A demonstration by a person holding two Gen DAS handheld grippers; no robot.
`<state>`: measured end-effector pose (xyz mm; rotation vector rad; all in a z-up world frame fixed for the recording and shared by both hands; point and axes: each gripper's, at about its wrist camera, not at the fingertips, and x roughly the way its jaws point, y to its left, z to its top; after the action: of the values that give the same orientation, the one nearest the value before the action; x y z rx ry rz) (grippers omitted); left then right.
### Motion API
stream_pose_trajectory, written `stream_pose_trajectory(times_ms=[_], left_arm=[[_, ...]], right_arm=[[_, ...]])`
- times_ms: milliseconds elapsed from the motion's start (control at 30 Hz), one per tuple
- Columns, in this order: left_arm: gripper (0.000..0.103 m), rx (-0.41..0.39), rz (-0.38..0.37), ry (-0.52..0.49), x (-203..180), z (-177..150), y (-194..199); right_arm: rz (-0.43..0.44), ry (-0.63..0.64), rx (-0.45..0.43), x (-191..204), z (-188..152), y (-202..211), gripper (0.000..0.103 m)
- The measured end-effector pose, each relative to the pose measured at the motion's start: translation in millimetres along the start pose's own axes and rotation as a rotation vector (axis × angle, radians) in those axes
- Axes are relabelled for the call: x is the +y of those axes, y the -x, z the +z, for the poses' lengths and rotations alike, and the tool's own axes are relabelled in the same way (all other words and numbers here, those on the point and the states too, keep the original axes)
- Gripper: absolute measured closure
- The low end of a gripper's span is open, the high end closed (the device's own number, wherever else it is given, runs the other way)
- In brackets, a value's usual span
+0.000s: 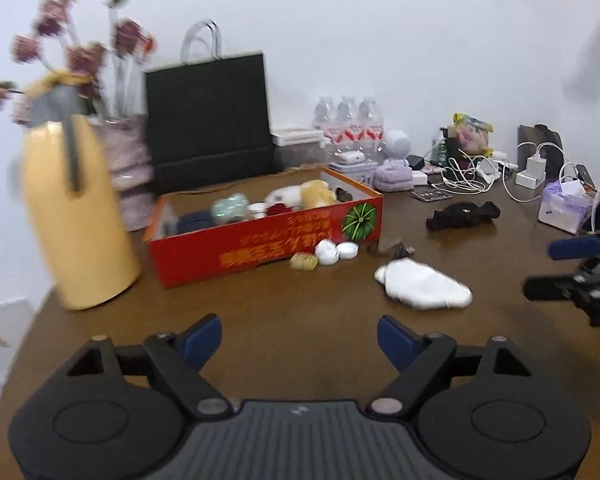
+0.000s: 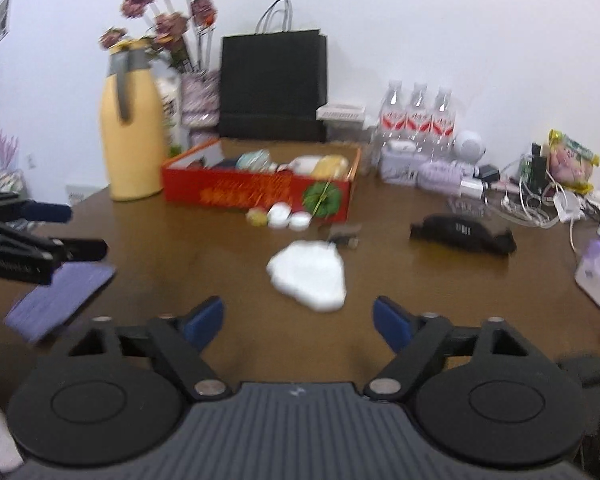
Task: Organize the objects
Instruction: 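Grasp the small tan package with the left tool while the right tool grasps a white piece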
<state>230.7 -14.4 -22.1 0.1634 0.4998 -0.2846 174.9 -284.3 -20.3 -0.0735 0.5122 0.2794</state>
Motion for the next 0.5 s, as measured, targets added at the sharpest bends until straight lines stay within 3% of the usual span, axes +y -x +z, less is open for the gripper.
stream_pose_trajectory(times_ms=[200,267,333,400,500], left_arm=[[0.024,0.073,-0.042,-0.121,-0.1,38.5,-135.7],[0.034,0.105,-0.057,-0.108,-0.3,40.4,-176.2],[0.042,0.131,-0.064,-0.108,-0.1,41.2,-202.4],[0.044,0.104,-0.089,-0.117,0.7,42.8,-212.9],[0.072,0.108,-0.145,-0.095,5.2,43.7,-216.1]], right_arm=[[0.052,0.022,-0.004,-10.3,57.6,-107.6,0.043],[0.090,0.014,0.026,-11.7,73.0,-144.2,0.047],[0.125,-0.007,0.068,-9.4,84.2,-179.6,0.052],[0.119,0.011,0.104,-4.2,90.0,-211.6,0.057],[0.175,0.010,0.158,3.3,92.6,-247.4,0.061]])
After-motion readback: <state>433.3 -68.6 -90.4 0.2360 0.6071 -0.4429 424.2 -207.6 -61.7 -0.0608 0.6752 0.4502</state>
